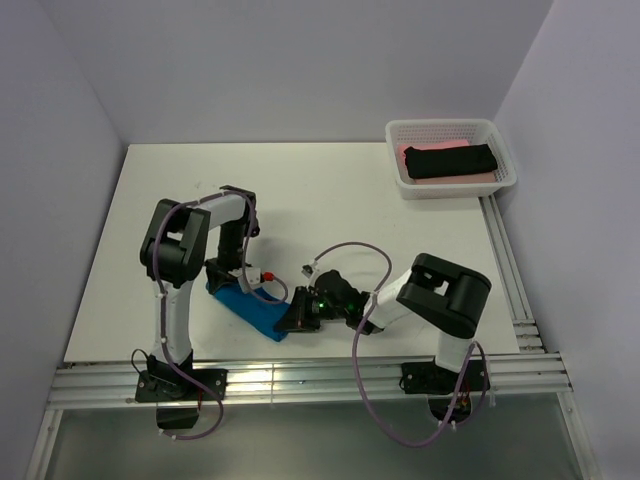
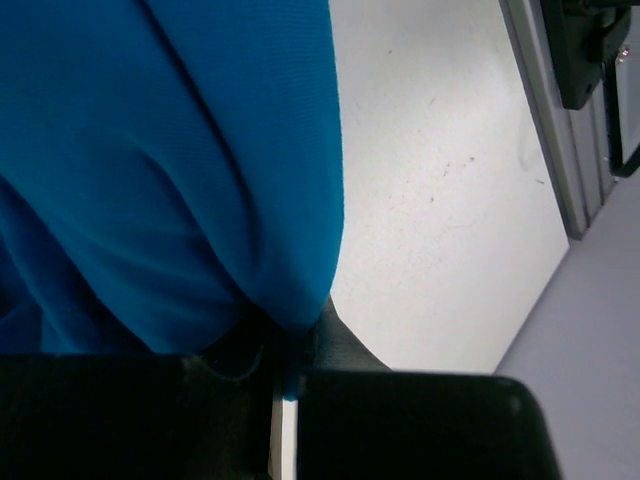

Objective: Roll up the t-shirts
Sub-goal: Roll the tshirt

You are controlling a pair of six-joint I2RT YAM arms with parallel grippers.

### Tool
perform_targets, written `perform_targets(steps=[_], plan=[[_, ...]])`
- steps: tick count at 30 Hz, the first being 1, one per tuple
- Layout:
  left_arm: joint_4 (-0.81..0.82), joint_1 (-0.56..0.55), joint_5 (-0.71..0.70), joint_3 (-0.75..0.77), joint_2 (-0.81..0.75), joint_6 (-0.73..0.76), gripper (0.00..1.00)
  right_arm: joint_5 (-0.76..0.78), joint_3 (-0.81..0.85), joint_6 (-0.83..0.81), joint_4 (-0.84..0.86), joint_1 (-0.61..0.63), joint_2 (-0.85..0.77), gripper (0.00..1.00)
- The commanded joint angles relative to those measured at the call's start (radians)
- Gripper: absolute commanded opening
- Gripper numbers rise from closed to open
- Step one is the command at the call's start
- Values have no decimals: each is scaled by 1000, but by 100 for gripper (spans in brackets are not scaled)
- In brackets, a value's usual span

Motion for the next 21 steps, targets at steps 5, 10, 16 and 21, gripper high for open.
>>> perform_targets(steps=[5,10,16,21], plan=[[202,-24,-167,-3,91,0,0,161,-60,-85,-412,31,-24,30],[202,-38,-159,0,105,-4,0,284,-109,-116,-443,44,-204,43],[202,-45,-155,5,114,-10,0,531,-109,-263,-567,136,-469,50],[202,-55,-150,3,117,-15,0,727,58,-473,-737,313,-580,56]])
